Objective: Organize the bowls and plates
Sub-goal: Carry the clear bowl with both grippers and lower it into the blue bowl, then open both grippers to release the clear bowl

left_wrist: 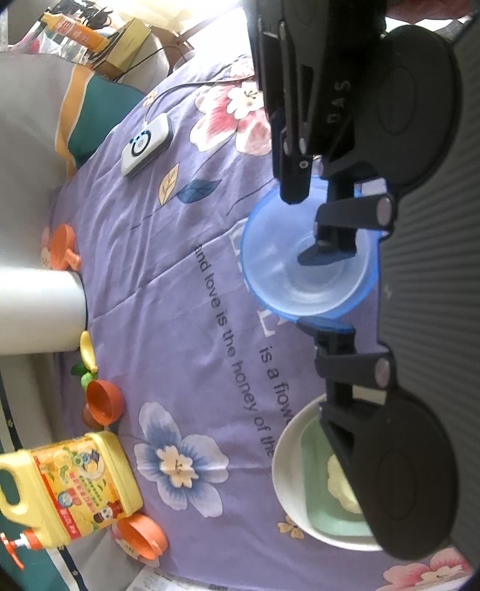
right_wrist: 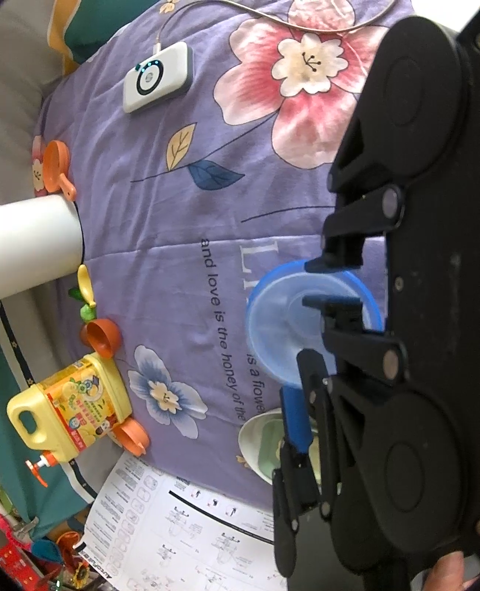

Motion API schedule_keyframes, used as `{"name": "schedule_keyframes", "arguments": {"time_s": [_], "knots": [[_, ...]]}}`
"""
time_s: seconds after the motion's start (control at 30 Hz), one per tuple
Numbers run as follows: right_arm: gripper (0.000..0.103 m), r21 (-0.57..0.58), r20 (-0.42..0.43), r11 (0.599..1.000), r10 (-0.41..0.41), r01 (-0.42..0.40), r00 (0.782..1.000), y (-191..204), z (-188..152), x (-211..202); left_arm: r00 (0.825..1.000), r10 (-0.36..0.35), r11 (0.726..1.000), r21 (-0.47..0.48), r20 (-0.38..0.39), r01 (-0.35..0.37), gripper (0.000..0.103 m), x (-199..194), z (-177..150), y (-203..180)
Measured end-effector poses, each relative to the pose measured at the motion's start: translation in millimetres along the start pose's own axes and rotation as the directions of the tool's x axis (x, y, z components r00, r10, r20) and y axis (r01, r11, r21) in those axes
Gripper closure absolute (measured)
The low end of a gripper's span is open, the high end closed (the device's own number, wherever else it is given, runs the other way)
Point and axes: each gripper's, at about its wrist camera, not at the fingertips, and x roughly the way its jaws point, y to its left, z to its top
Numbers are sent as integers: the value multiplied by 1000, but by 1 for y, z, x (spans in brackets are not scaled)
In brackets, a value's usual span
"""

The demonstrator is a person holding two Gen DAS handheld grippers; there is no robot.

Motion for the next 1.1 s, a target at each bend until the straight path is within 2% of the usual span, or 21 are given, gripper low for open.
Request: {"name": "schedule_keyframes", "arguments": {"time_s": [0.07, 0.1, 0.17, 0.3, 0.33, 0.37, 0.4, 0.83, 1.1], "knots": [[77, 4, 11, 1000, -10, 10, 1000, -2, 1, -2, 1000, 15, 1000, -21, 10, -15, 58, -2, 0, 4], [73, 10, 14, 1000, -8, 7, 1000, -4, 1, -3, 1000, 21, 999, -33, 16, -20, 55, -3, 0, 7], [61, 22, 19, 1000, -11, 11, 1000, -7, 2, -4, 999, 40, 998, -58, 24, -38, 41, -5, -1, 13], [17, 42, 39, 998, -50, 49, 998, -12, 3, -9, 995, 88, 991, -104, 38, -83, 19, -10, -3, 26], [7, 45, 50, 998, -56, 54, 997, -14, 3, -11, 995, 90, 990, -115, 45, -84, 10, -12, -4, 29], [4, 45, 63, 997, -60, 57, 996, -15, 3, -13, 994, 92, 989, -123, 51, -85, 2, -14, -5, 32], [0, 44, 75, 997, -64, 61, 995, -16, 3, -16, 994, 91, 988, -132, 59, -83, 0, -17, -6, 35], [0, 48, 61, 996, -74, 71, 995, -20, 4, -14, 997, 57, 988, -144, 44, -50, 0, -17, -10, 39], [0, 39, 53, 997, -75, 73, 996, -20, 12, -10, 996, 76, 989, -130, 40, -70, 0, -14, -2, 45]]}}
